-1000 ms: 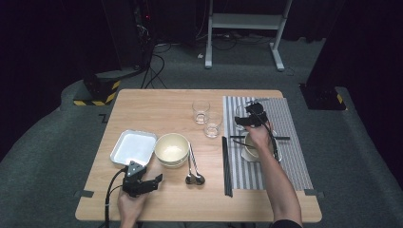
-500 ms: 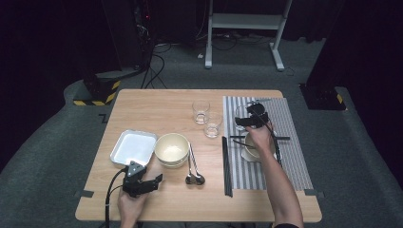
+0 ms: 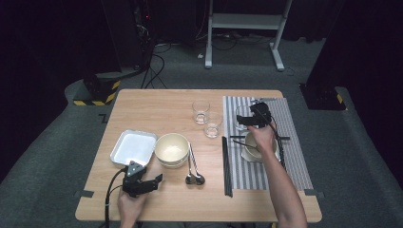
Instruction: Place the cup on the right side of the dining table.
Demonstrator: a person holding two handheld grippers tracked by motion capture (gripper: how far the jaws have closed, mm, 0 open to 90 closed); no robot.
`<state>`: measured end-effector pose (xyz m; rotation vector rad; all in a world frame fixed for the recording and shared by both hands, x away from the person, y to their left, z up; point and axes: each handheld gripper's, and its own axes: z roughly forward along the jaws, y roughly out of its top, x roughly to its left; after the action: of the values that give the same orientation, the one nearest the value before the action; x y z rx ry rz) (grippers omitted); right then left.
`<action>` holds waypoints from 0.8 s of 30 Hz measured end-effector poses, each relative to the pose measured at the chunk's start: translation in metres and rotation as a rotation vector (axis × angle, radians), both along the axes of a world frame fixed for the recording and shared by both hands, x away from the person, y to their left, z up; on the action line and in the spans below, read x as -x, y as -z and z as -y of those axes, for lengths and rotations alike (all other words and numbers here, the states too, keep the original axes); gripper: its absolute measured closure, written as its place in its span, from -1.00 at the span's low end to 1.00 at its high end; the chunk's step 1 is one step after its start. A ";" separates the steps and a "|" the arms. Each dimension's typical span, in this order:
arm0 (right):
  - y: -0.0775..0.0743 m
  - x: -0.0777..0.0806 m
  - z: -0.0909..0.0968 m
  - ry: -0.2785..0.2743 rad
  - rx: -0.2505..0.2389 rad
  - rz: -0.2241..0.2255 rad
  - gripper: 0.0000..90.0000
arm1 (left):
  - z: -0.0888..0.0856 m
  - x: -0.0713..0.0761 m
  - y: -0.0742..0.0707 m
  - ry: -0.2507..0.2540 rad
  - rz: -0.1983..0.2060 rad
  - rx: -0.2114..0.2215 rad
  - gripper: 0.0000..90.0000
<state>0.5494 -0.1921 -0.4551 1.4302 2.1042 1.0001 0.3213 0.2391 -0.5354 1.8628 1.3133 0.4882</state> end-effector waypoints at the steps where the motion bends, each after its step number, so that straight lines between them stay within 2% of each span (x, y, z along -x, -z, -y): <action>1: -0.001 0.001 0.000 0.000 0.003 0.002 -0.69 | 0.000 0.000 0.000 0.001 0.000 -0.004 -0.48; 5: -0.001 0.008 0.002 -0.001 -0.006 0.027 -0.67 | 0.000 0.000 0.000 0.001 0.001 -0.007 -0.48; 8: 0.004 0.011 0.005 0.004 -0.001 0.010 -0.67 | 0.000 0.000 0.000 0.001 0.000 0.001 -0.48; 10: 0.006 0.013 0.008 0.006 -0.018 0.013 -0.66 | 0.000 0.000 0.000 0.002 0.000 0.001 -0.49; 15: 0.000 0.019 0.012 -0.007 -0.037 0.028 -0.65 | 0.000 0.000 0.000 0.003 0.000 -0.005 -0.48; 24: -0.008 0.028 0.020 -0.016 -0.060 0.044 -0.63 | -0.001 0.000 0.000 0.003 -0.001 0.011 -0.48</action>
<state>0.5217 -0.2121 -0.4470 1.4085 2.0736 1.1002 0.3218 0.2401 -0.5355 1.8559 1.3115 0.4782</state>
